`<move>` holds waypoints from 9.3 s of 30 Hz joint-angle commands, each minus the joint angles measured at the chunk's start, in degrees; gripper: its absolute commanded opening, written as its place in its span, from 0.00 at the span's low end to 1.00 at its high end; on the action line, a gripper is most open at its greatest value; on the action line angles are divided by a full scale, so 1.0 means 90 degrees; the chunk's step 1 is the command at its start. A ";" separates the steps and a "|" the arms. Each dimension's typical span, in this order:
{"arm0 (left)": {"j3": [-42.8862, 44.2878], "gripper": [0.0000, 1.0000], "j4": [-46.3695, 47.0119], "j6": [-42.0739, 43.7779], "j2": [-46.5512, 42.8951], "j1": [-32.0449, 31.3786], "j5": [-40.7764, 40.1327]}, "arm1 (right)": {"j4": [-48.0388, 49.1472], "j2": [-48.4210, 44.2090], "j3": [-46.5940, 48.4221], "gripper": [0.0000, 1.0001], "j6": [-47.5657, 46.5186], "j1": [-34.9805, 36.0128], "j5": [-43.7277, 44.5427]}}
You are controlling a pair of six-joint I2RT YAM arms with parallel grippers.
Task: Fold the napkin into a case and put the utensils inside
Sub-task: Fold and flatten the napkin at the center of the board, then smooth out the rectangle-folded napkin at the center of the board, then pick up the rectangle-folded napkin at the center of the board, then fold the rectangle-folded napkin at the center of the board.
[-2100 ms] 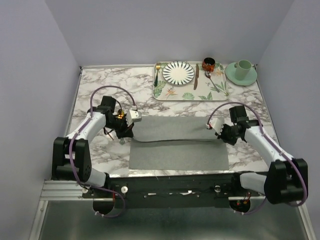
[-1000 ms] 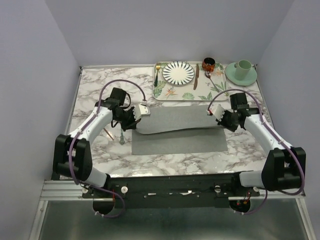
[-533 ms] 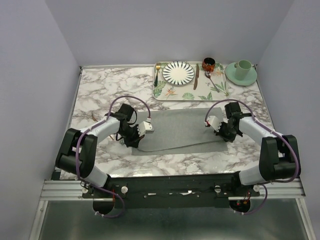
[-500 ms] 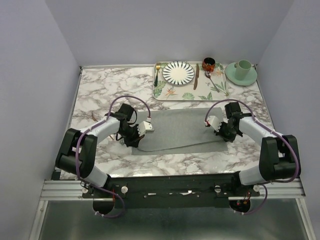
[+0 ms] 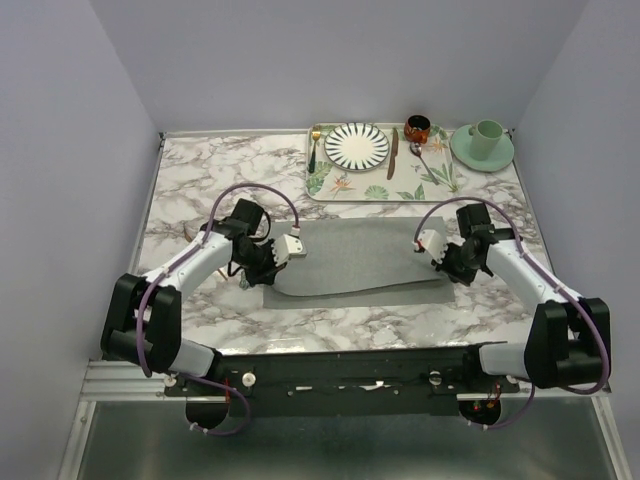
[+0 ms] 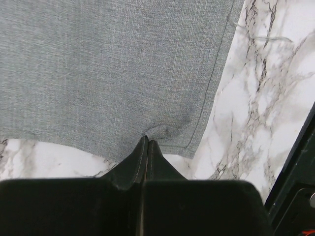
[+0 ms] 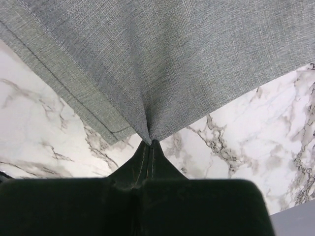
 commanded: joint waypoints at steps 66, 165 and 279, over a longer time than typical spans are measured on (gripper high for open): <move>-0.0446 0.35 0.0115 -0.0921 -0.0392 -0.0176 -0.0257 | -0.0798 0.1718 0.1266 0.38 0.1755 0.0107 -0.0896; 0.4161 0.99 0.3068 -0.6645 0.3147 0.0547 0.0731 | -0.0082 0.4259 0.4456 0.91 0.6785 -0.2090 -0.5886; 0.4183 0.88 0.0692 -0.6703 0.2472 -0.1477 0.0642 | -0.1167 0.3358 0.2415 0.56 0.5611 -0.1759 -0.2722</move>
